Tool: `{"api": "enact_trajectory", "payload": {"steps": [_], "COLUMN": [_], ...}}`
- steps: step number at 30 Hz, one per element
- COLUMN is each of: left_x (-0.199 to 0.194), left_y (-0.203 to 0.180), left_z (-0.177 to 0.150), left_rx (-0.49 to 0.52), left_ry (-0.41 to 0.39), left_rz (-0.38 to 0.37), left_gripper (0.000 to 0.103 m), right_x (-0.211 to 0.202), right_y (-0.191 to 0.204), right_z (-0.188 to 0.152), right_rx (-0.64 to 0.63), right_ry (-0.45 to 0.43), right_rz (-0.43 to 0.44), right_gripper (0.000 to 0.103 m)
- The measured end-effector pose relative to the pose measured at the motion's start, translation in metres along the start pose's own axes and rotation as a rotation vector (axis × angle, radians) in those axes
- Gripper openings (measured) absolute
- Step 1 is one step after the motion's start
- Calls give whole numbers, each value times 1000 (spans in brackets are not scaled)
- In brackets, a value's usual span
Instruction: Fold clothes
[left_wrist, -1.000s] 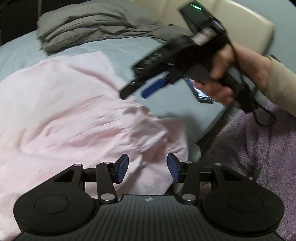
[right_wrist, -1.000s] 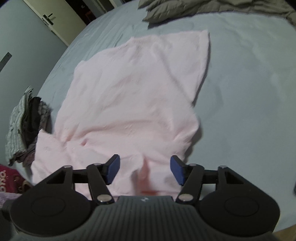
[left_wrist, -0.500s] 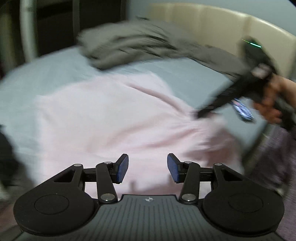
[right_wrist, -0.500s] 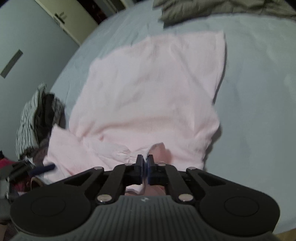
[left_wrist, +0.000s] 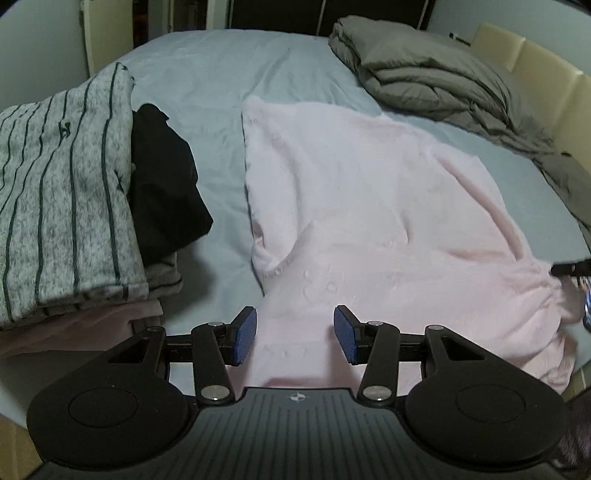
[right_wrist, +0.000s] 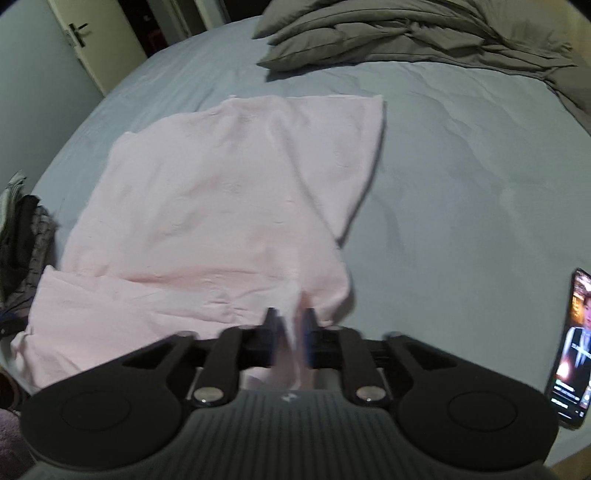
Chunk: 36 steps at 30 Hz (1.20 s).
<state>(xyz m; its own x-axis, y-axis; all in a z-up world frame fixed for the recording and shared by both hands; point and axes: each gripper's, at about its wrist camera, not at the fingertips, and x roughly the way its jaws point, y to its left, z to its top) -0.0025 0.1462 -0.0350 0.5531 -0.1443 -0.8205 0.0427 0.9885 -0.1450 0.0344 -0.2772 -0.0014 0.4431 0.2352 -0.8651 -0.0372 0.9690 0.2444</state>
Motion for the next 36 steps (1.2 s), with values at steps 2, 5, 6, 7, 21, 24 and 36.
{"api": "enact_trajectory", "payload": {"steps": [2,5,6,7,21,24,36], "left_x": [-3,-9,-11,-13,-1,-8,1], "left_y": [5,13,15,18,45,43,52], "left_z": [-4,-11,-14,-16,-46,-48,-63], "left_rx": [1,-9,-12,-13,-105,-88,-38], "left_ry": [-2,-10,-10,-7,77,106,231], "left_rz": [-15,-43,-54,-68,-119,-95,99], "left_gripper": [49,50,51,52,11,4,2], "right_x": [-7,-17,-19,-21,-21,-30,22], "right_y": [-5,-8,-10,-12,-5,-6,5], "right_z": [-1,-6,-10,-14,-34,-35,-57], "right_rx": [20,33,41,49,33,39,-78], "right_ry": [-21,-25,-17,-10,71,61,264], "right_rz": [15,59,81,103,220,214,57], "right_gripper": [58,58,58,58,2,2,6]}}
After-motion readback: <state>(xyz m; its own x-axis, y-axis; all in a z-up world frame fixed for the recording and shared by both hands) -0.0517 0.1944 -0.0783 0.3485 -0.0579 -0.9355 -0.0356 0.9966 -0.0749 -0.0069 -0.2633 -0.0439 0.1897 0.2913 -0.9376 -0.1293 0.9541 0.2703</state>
